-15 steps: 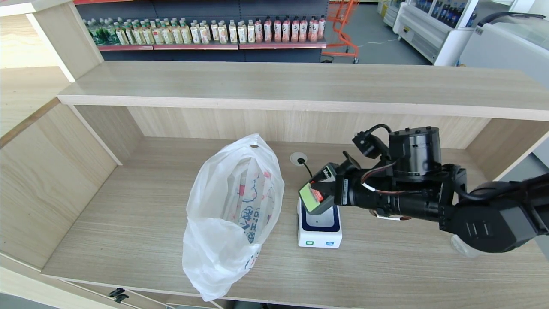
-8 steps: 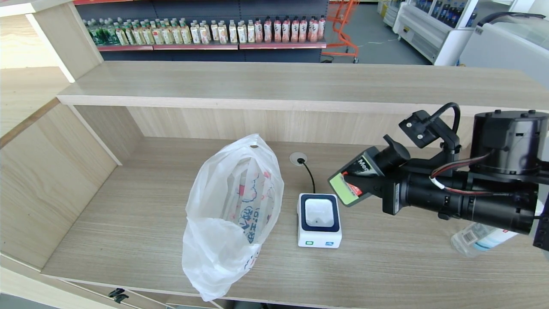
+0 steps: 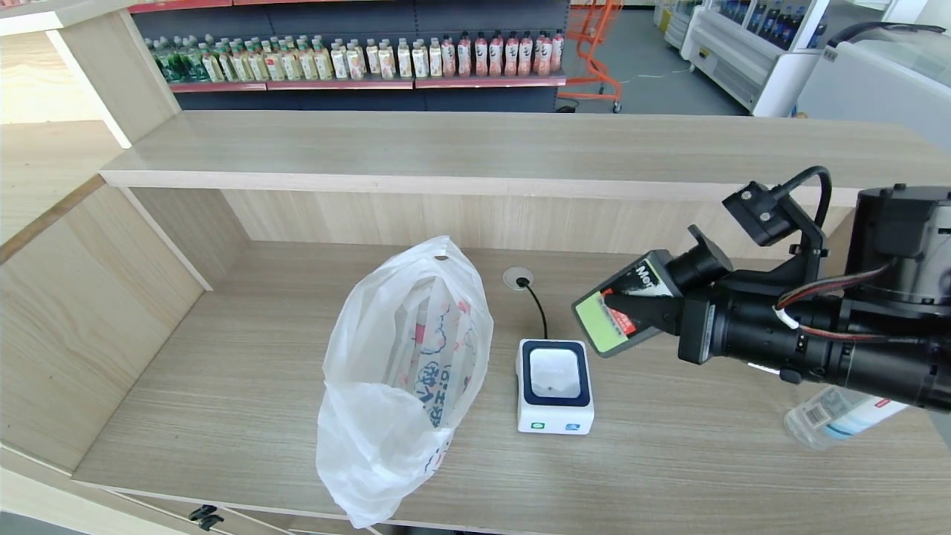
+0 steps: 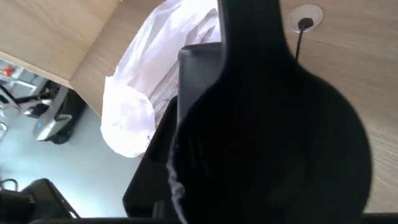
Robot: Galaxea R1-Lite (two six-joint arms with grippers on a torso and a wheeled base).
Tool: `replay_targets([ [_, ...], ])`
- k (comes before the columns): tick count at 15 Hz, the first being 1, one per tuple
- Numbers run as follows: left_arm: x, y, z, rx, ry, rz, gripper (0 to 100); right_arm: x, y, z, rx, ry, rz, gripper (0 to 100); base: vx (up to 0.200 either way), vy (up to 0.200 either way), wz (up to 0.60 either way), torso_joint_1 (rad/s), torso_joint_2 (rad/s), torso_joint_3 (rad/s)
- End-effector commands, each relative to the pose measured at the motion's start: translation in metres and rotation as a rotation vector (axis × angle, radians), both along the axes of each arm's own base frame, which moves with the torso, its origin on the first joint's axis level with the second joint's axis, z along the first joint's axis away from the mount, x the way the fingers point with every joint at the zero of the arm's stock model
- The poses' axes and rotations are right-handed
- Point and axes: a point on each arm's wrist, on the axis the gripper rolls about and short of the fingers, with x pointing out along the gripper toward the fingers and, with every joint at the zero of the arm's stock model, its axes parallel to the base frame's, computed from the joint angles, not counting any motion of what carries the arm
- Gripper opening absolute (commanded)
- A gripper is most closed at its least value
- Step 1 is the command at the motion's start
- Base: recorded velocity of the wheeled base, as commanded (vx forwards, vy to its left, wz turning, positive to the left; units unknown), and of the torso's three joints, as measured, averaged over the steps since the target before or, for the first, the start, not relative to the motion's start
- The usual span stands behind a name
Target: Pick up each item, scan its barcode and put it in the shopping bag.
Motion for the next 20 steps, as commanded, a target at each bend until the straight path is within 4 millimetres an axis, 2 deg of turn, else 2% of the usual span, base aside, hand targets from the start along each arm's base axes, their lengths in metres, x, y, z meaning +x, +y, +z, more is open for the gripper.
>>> replay_targets([
  [1,0.000,0.000,0.000,-0.001,-0.001,0.000,100,0.006,0.006,-0.001,0.069,0.075,-0.005,0,0.000,0.200,0.00,0.002,0.00,0.007],
  [3,0.000,0.000,0.000,-0.001,-0.001,0.000,100,0.012,0.010,-0.010,0.071,0.121,-0.011,0,0.000,0.200,0.00,0.010,0.00,0.002],
  [8,0.000,0.000,0.000,0.007,0.000,0.000,100,0.039,0.029,-0.048,0.015,0.238,-0.025,0,0.000,0.000,0.00,0.000,0.00,0.000],
  [9,0.000,0.000,0.000,0.007,0.000,0.000,100,0.039,0.029,-0.048,0.015,0.238,-0.025,0,0.000,0.000,0.00,0.000,0.00,0.000],
  [10,0.000,0.000,0.000,0.007,0.000,0.000,100,0.038,0.031,-0.059,-0.007,0.272,-0.020,0,0.000,0.000,0.00,0.000,0.00,0.000],
  [12,0.000,0.000,0.000,0.005,0.001,0.000,100,0.039,0.037,-0.066,-0.021,0.285,-0.006,0,0.000,0.000,0.00,0.000,0.00,0.000],
  [15,0.000,0.000,0.000,0.007,0.000,0.000,100,0.057,0.059,-0.075,-0.009,0.202,0.018,0,0.000,0.000,0.00,0.000,0.00,0.000],
  [20,0.000,0.000,0.000,0.007,0.000,0.000,100,0.078,0.075,-0.109,-0.131,0.083,0.074,0,0.000,0.000,0.00,0.000,0.00,0.000],
])
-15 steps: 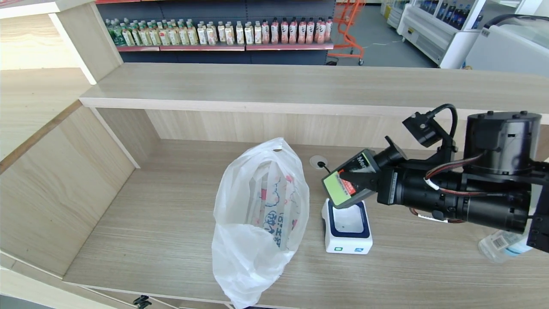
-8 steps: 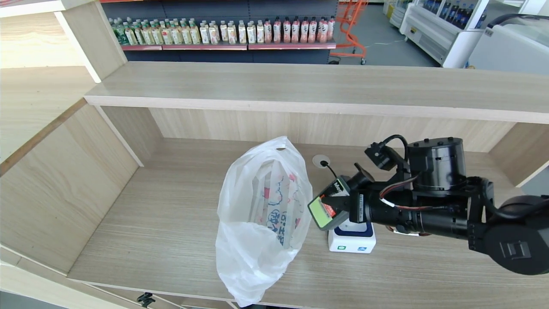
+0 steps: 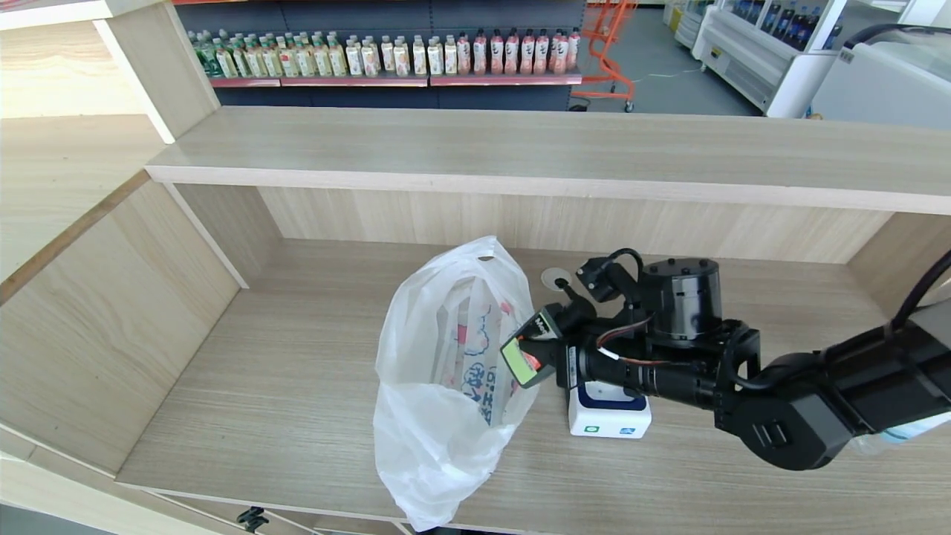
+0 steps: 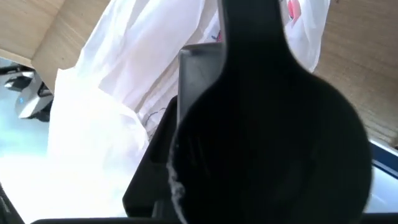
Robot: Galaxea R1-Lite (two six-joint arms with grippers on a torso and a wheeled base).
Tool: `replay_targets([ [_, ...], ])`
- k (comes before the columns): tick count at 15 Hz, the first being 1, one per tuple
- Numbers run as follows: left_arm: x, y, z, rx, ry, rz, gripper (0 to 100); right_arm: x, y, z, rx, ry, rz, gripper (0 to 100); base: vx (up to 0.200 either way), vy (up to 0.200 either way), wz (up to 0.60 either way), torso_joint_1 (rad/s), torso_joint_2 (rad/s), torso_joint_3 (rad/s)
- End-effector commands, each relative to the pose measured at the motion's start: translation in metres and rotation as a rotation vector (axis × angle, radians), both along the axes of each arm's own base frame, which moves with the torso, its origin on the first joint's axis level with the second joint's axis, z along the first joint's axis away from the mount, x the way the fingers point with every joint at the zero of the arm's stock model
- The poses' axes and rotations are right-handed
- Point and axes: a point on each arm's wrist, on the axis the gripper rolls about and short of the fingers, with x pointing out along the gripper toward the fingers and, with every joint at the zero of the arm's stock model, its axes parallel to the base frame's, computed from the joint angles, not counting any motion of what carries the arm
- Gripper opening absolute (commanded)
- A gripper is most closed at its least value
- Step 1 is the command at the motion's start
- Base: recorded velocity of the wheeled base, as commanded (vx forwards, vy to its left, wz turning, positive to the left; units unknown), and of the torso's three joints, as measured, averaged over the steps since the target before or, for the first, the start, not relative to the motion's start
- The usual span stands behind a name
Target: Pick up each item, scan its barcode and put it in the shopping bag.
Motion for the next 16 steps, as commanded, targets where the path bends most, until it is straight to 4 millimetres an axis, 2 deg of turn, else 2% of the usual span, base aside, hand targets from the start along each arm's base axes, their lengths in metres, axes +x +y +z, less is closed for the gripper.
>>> replay_targets([
  [1,0.000,0.000,0.000,0.000,-0.001,0.001,100,0.014,0.011,-0.024,-0.031,-0.007,0.016,0,0.000,0.000,0.00,0.000,0.00,0.000],
  [5,0.000,0.000,0.000,0.000,0.001,0.001,100,0.022,0.022,-0.037,-0.092,-0.068,0.059,0,0.000,0.000,0.00,0.000,0.00,0.000],
  [10,0.000,0.000,0.000,0.000,-0.001,0.001,100,0.041,0.038,-0.037,-0.147,-0.192,0.104,0,0.000,0.000,0.00,0.000,0.00,0.000],
  [12,0.000,0.000,0.000,0.000,0.002,0.001,100,0.042,0.042,-0.033,-0.134,-0.206,0.123,0,0.000,0.000,0.00,0.000,0.00,0.000],
  [13,0.000,0.000,0.000,0.000,0.001,0.001,100,0.042,0.042,-0.033,-0.130,-0.204,0.125,100,0.000,0.000,0.00,0.000,0.00,0.000],
  [15,0.000,0.000,0.000,0.000,0.002,0.002,100,0.040,0.041,-0.024,-0.064,-0.172,0.129,100,0.000,0.000,0.00,0.000,0.00,0.000],
  [16,0.000,0.000,0.000,0.000,0.001,0.001,100,0.037,0.040,-0.011,0.010,-0.138,0.129,100,0.000,0.000,0.00,0.000,0.00,0.000],
])
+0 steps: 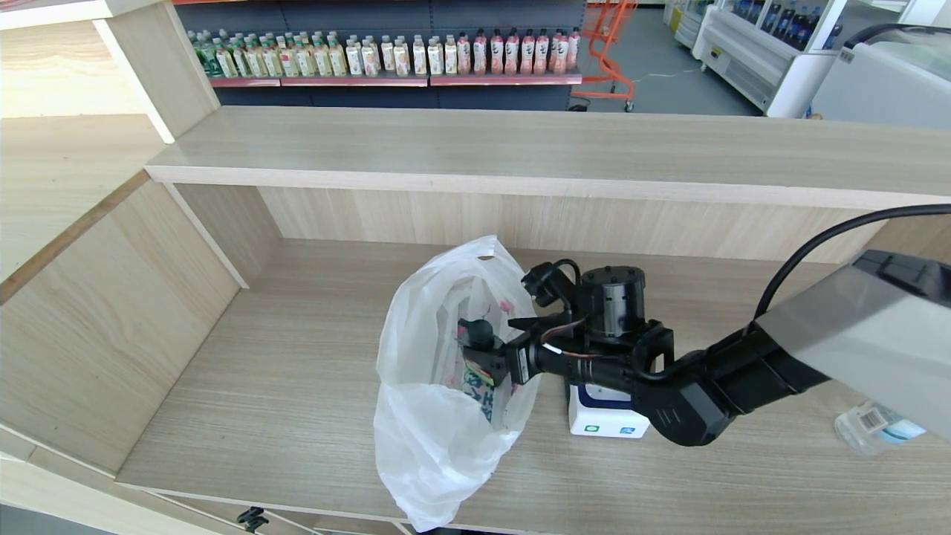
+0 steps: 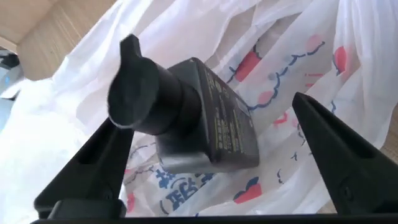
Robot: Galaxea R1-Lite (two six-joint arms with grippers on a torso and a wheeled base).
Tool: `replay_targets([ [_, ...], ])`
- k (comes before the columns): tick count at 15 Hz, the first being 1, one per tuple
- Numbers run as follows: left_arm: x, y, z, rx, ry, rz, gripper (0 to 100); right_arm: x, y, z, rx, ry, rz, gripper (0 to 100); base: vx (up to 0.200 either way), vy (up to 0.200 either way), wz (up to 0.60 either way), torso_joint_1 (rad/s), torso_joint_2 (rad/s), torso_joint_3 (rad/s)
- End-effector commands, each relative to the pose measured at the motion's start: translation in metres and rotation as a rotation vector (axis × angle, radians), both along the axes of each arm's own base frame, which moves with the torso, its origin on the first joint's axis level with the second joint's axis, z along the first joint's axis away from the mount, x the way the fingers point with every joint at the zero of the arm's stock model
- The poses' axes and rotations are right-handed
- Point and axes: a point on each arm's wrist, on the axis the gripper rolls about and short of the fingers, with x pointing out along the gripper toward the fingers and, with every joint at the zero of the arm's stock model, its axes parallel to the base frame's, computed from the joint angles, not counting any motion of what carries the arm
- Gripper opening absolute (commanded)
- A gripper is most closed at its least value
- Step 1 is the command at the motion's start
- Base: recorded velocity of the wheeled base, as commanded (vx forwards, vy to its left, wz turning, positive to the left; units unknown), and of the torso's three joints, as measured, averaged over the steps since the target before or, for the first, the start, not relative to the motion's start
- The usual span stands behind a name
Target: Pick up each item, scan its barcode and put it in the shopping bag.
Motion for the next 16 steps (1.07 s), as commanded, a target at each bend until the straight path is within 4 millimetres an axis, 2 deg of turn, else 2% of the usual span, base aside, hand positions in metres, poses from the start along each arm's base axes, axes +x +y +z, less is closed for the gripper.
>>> replay_targets([
  [1,0.000,0.000,0.000,-0.002,0.000,0.000,100,-0.007,-0.004,0.026,0.096,0.020,0.005,100,0.000,0.000,0.00,0.000,0.00,0.000],
  [2,0.000,0.000,0.000,-0.002,0.000,0.000,100,-0.007,-0.004,0.026,0.096,0.020,0.005,100,0.000,0.000,0.00,0.000,0.00,0.000],
  [3,0.000,0.000,0.000,0.000,-0.001,0.000,100,-0.019,-0.017,0.049,0.185,0.068,-0.016,100,0.000,0.000,0.00,0.000,0.00,0.000],
  [4,0.000,0.000,0.000,0.000,0.000,0.000,100,-0.027,-0.031,0.060,0.213,0.080,-0.041,100,0.000,0.000,0.00,0.000,0.00,0.000],
  [5,0.000,0.000,0.000,0.000,0.000,0.000,100,-0.041,-0.044,0.071,0.240,0.091,-0.049,100,0.000,0.000,0.00,0.000,0.00,0.000],
  [7,0.000,0.000,0.000,0.000,-0.001,0.000,100,-0.087,-0.074,0.106,0.333,0.131,-0.032,100,0.000,0.000,0.00,0.000,0.00,0.000],
  [9,0.000,0.000,0.000,0.000,0.000,0.000,100,-0.112,-0.104,0.129,0.283,0.036,-0.060,100,0.000,0.000,0.00,0.000,0.00,0.000],
  [11,0.000,0.000,0.000,0.000,0.000,0.000,100,-0.121,-0.134,0.133,0.069,-0.099,-0.160,100,0.000,0.000,0.00,0.000,0.00,0.000],
  [13,0.000,0.000,0.000,0.000,0.002,0.000,100,-0.131,-0.144,0.135,0.055,-0.136,-0.196,100,0.000,0.000,0.00,0.000,0.00,0.000],
  [16,0.000,0.000,0.000,-0.002,0.000,0.000,100,-0.146,-0.150,0.128,0.048,-0.122,-0.201,100,0.000,0.000,0.00,0.000,0.00,0.000],
])
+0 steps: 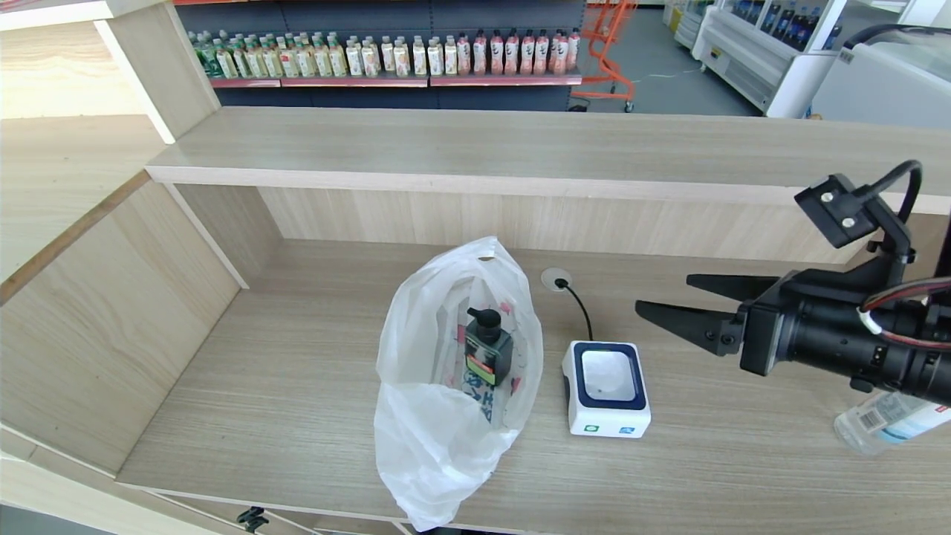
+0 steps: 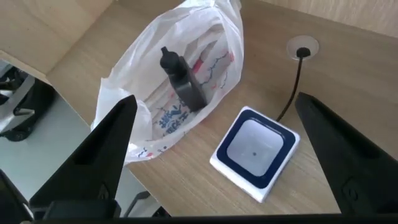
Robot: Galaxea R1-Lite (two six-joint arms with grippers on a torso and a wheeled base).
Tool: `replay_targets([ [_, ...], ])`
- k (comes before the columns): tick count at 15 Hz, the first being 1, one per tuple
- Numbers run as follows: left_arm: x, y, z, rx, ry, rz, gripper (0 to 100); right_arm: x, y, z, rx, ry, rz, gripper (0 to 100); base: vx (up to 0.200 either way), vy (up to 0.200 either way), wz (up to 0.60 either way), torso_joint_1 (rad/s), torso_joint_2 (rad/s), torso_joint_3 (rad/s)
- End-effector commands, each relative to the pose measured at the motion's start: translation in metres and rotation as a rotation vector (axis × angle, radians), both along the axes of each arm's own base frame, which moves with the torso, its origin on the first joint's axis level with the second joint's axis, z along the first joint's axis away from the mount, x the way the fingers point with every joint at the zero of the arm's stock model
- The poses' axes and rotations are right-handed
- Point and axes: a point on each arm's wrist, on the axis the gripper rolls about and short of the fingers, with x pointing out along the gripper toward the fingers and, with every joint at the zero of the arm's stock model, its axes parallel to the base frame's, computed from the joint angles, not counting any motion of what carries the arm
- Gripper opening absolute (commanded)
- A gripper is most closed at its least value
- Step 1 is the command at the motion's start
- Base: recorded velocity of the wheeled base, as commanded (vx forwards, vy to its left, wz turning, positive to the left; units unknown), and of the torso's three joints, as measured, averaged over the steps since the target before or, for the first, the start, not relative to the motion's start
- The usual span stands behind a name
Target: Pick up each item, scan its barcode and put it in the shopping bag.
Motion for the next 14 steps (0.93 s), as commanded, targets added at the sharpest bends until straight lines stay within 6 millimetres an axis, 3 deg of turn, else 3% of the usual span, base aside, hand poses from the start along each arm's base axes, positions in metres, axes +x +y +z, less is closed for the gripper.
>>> replay_targets([
  [1,0.000,0.000,0.000,0.000,0.002,0.001,100,-0.014,-0.008,0.004,0.013,-0.029,-0.006,100,0.000,0.000,0.00,0.000,0.00,0.000],
  [5,0.000,0.000,0.000,0.000,0.000,0.001,100,-0.012,-0.011,0.000,-0.001,-0.016,-0.062,100,-0.200,0.000,0.00,0.005,0.00,-0.001],
  [8,0.000,0.000,0.000,0.002,0.000,0.001,100,-0.015,-0.014,-0.012,-0.029,0.015,-0.125,100,0.000,0.000,0.00,0.000,0.00,0.000],
  [14,0.000,0.000,0.000,0.000,0.002,0.001,100,-0.021,-0.032,-0.033,-0.073,0.072,-0.263,100,0.000,-0.200,0.00,0.002,0.00,0.004],
])
